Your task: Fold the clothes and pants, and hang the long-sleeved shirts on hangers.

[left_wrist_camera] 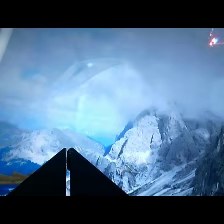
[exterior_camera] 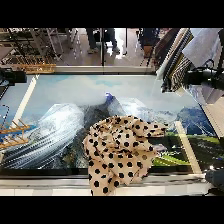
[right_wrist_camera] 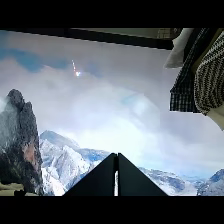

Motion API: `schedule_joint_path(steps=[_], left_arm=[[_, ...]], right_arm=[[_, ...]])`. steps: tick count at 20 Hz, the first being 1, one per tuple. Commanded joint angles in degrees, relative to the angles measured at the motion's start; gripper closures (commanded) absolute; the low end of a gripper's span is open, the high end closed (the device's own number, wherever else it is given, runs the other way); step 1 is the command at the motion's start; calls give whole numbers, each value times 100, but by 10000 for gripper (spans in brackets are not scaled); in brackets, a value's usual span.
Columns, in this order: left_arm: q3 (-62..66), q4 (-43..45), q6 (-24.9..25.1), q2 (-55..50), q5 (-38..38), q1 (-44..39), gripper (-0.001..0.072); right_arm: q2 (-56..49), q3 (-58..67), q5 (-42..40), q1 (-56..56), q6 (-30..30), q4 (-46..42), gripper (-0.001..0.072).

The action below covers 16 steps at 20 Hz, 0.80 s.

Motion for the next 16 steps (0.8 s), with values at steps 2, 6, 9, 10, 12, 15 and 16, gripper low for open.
schedule_joint_path(steps=[2,6,9,10,12,15,16], left_arm=[[0,0,2,4,0,-2,697],[0,0,0,4,0,-2,697],[0,0,0,4,0,-2,697],[0,0,2,4,0,-2,697],[0,0,2,4,0,-2,697],[0,-24,-42,2,4,-2,697],[0,-72,-42,2,7,-4,696]], right_arm=[[-4,0,2,7,2,2,695],[-4,0,2,7,2,2,695],[-4,2,2,7,2,0,695],[-4,0,2,7,2,0,695],[-4,0,2,7,2,0,695],[-11,0,-153,7,-46,-13,695],[-11,0,-323,7,-46,-13,695]])
